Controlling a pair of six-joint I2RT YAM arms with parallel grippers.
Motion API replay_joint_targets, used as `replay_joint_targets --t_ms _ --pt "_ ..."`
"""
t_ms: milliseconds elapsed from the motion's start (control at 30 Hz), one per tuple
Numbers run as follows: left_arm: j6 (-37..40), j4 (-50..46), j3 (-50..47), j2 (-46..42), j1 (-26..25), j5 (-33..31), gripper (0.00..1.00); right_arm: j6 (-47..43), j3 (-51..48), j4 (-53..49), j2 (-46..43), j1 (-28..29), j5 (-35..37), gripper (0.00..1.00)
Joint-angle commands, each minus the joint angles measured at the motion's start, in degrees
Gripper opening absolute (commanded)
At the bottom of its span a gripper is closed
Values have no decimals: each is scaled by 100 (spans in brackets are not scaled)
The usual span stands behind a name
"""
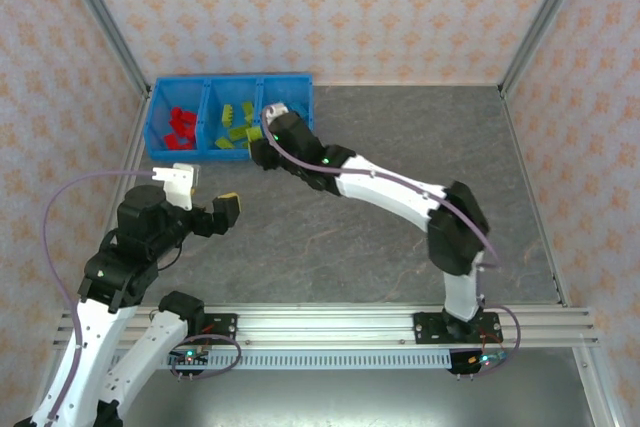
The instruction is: Sort the legos into containers by color
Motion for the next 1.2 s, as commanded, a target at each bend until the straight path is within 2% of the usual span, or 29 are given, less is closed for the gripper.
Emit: replay_joint_targets --t_ms 0,133,333,367,533,700,833,933,1033,1167 --pt "-59 136 -66 17 98 -260 100 -235 1108 19 822 -222 -244 27" --pt "-29 62 -38 125 190 -281 100 -346 2623 -338 2032 -362 -262 27" --pt "-112 37 -50 207 243 -130 100 -1244 5803 -1730 4019 -406 -70 29" --pt "-119 42 -64 214 236 -110 100 -1333 6044 -1754 4219 -409 -99 30" --pt "-89 -10 -52 207 244 -286 100 -1399 5575 -1042 4107 -406 -158 37" --pt "-193 -66 -65 283 249 -559 100 -1419 5594 -1269 3930 -406 -311 46" --pt "-851 -91 -38 492 244 -1355 100 -1495 5314 -1608 3388 -406 -523 51" --pt "-1468 400 -314 625 245 -1763 100 -1541 4819 -1867 2766 -406 -527 51" --pt "-1681 1159 -740 761 245 -2468 100 -1503 3733 -2001 1772 -415 -487 51" --pt "-1232 2466 -1414 856 244 -3455 100 -1550 1229 -1615 -124 -415 74 56"
